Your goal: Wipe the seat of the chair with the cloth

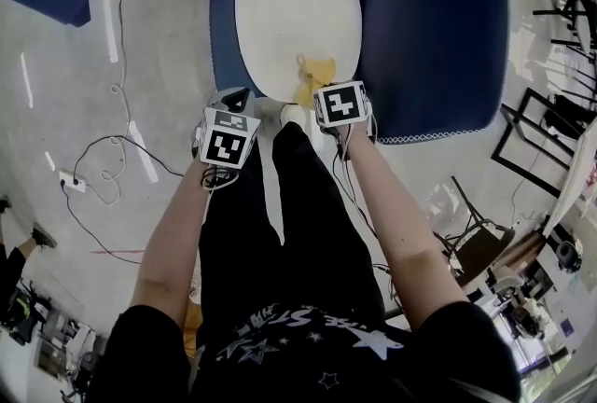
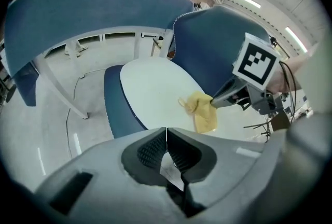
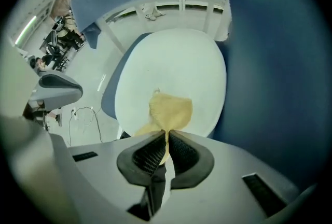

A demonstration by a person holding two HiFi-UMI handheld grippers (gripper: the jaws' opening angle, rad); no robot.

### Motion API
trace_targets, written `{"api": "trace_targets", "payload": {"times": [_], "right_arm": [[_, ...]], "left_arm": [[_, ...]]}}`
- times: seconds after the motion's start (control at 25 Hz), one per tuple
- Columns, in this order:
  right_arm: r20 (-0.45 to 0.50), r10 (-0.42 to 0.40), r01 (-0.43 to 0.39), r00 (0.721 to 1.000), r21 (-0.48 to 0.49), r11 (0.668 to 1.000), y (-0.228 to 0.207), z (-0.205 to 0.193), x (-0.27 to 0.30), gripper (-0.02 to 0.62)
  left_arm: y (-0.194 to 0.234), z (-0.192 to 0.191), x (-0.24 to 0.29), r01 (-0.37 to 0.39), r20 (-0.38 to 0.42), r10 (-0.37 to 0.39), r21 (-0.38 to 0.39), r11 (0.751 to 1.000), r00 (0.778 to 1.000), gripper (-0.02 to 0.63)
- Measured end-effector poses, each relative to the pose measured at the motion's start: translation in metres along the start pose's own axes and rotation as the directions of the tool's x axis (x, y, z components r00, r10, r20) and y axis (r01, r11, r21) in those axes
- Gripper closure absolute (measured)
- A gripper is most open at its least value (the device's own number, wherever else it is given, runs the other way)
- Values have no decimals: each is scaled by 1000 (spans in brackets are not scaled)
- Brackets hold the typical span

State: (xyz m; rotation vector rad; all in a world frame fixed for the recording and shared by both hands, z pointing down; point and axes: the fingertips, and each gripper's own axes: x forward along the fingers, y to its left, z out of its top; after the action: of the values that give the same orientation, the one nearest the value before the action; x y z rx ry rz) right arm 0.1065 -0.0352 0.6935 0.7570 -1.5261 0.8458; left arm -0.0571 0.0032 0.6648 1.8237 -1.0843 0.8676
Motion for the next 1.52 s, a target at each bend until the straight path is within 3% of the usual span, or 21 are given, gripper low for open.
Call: {"api": "trace_targets", "payload": {"times": [0.24, 0.4, 0.56, 0.92, 1.12, 1.32, 1.52], "right_arm": [[33, -19, 16, 999, 108, 994, -15, 9, -12, 575], [111, 20, -36, 994, 143, 989, -19, 20, -27, 575], [162, 9, -31, 987, 133, 991, -27, 27, -51, 575], [327, 97, -124, 940, 63, 990, -18, 61, -140, 577], [414, 159, -151, 896, -52, 987, -15, 76, -208, 577], [490, 221, -170, 843, -147, 974, -15, 85, -270, 577], [563, 260, -181, 785, -194, 964, -3, 88, -317, 577]], "left_arm": [[-9, 11, -3, 0, 2, 0, 28, 1000, 1000, 584], [-17, 22, -5, -1, 7, 1, 54, 999, 1000, 584], [-23, 36, -10, -8, 19, 6, 76, 997, 1000, 584], [-41, 92, -64, -73, 128, 66, 49, 996, 990, 584], [-61, 132, -118, -135, 243, 130, 3, 991, 961, 584], [-78, 162, -174, -206, 359, 225, -89, 974, 906, 584], [-97, 171, -227, -235, 431, 256, -103, 967, 865, 584]]}}
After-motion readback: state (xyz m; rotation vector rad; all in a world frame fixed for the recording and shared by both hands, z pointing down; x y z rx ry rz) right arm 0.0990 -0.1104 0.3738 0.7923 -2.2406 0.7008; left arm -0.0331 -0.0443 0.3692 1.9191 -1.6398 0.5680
